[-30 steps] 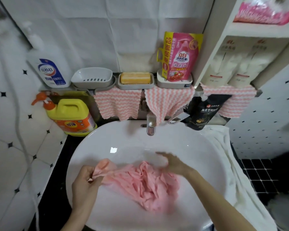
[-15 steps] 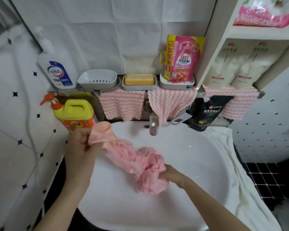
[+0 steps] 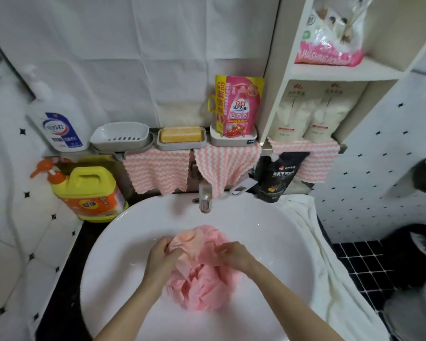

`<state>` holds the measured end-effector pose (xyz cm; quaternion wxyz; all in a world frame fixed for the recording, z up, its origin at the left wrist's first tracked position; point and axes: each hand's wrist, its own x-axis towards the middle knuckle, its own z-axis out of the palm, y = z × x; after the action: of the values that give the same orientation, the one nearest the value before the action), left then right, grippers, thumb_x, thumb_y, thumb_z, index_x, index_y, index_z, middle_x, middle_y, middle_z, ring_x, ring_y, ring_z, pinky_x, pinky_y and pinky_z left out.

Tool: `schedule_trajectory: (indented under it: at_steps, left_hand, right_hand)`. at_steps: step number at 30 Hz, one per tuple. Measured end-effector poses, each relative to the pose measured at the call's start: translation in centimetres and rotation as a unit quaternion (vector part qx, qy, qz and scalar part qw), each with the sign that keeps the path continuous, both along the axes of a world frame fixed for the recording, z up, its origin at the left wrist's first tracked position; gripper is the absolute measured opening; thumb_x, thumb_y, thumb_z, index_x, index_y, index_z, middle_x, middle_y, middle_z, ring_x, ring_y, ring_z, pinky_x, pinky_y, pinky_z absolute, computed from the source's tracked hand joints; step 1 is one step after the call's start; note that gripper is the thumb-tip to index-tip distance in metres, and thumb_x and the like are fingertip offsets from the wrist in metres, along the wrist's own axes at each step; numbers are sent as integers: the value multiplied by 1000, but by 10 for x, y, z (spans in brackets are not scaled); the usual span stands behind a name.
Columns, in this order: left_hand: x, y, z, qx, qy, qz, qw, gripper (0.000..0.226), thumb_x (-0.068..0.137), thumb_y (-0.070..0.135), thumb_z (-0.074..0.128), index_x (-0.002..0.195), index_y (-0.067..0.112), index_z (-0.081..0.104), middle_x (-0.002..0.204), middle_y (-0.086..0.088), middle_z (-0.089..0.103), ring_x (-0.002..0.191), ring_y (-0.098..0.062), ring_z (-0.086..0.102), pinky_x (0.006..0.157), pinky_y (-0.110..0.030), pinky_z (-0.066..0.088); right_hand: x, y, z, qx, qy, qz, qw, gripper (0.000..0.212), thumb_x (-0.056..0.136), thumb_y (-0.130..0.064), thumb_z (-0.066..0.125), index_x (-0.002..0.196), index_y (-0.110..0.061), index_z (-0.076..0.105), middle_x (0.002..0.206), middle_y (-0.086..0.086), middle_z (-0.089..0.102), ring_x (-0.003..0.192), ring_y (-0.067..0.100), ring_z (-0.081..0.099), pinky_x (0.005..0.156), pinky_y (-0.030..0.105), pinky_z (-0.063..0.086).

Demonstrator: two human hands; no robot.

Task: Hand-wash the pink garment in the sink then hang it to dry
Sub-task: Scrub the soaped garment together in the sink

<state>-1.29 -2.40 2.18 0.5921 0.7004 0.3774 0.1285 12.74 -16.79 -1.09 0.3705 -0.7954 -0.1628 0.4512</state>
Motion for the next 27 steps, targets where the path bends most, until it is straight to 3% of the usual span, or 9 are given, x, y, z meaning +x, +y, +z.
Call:
schedule_trajectory:
  at_steps: [2, 4, 7, 9, 11, 15, 18, 22, 27]
  left_hand:
    - [9, 5, 2, 3, -10, 19, 1000, 4, 81, -7, 56, 80, -4, 54, 69, -5, 53, 65, -17, 46, 47, -14, 36]
    - [11, 14, 13, 2, -26, 57, 998, 13, 76, 8, 62, 79, -1, 54, 68, -5, 53, 65, -18, 47, 52, -24, 38]
    - [9, 33, 26, -13, -27, 97, 995, 20, 62, 26, 56, 72, 9, 52, 67, -2, 52, 65, -17, 46, 58, -30, 36]
    - [7, 40, 29, -25, -24, 104, 994, 14, 72, 20, 61, 72, 10, 51, 69, -3, 52, 67, -18, 46, 58, -29, 35]
    - [6, 44, 26, -32, -23, 106, 994, 18, 85, 5, 58, 71, 9, 49, 69, -4, 49, 67, -18, 44, 56, -28, 34]
    - [4, 42, 24, -42, -29, 103, 993, 16, 86, 2, 55, 73, 7, 49, 69, -3, 47, 64, -14, 43, 55, -26, 33]
    - [0, 42, 29, -49, -31, 104, 993, 11, 73, 15, 59, 73, 7, 52, 69, -3, 49, 66, -15, 45, 56, -25, 34]
    - [-6, 42, 29, -69, -31, 101, 992, 16, 66, 19, 56, 75, 7, 54, 68, -1, 52, 65, -15, 48, 53, -23, 36]
    - [-7, 38, 23, -68, -23, 82, 994, 12, 77, 12, 59, 71, 8, 50, 66, -2, 47, 61, -13, 43, 53, -23, 31]
  right_hand:
    - [-3, 2, -6, -6, -65, 1, 998, 32, 81, -23, 64, 111, -14, 70, 104, 2, 69, 88, 15, 65, 80, 21, 52]
    - [-2, 8, 3, 70, -55, -63, 994, 20, 88, -6, 55, 99, -10, 71, 92, 8, 70, 69, 14, 66, 66, 21, 54]
    - [11, 29, 38, 167, -152, -117, 967, 23, 89, 2, 52, 89, -10, 72, 73, 5, 71, 61, 11, 65, 61, 21, 53]
    - [23, 55, 72, 231, -192, -147, 942, 19, 89, 0, 54, 90, -9, 70, 68, 5, 68, 55, 8, 63, 57, 24, 52]
    - [41, 86, 100, 258, -272, -159, 913, 17, 89, -5, 55, 98, -13, 67, 77, 6, 67, 62, 14, 63, 62, 31, 52]
    - [76, 144, 131, 175, -543, -32, 821, 34, 85, -6, 55, 118, -11, 60, 114, 13, 53, 98, 31, 55, 73, 37, 45]
    - [92, 164, 133, 45, -608, 42, 791, 31, 85, -6, 52, 116, -5, 55, 118, 17, 47, 103, 37, 51, 67, 38, 37]
    - [99, 166, 122, 22, -644, 52, 763, 24, 80, 0, 58, 104, -1, 57, 107, 20, 53, 87, 39, 58, 58, 37, 33]
    - [92, 155, 128, 31, -700, 80, 709, 39, 42, 5, 83, 71, -5, 58, 69, 13, 56, 42, 31, 54, 39, 23, 23]
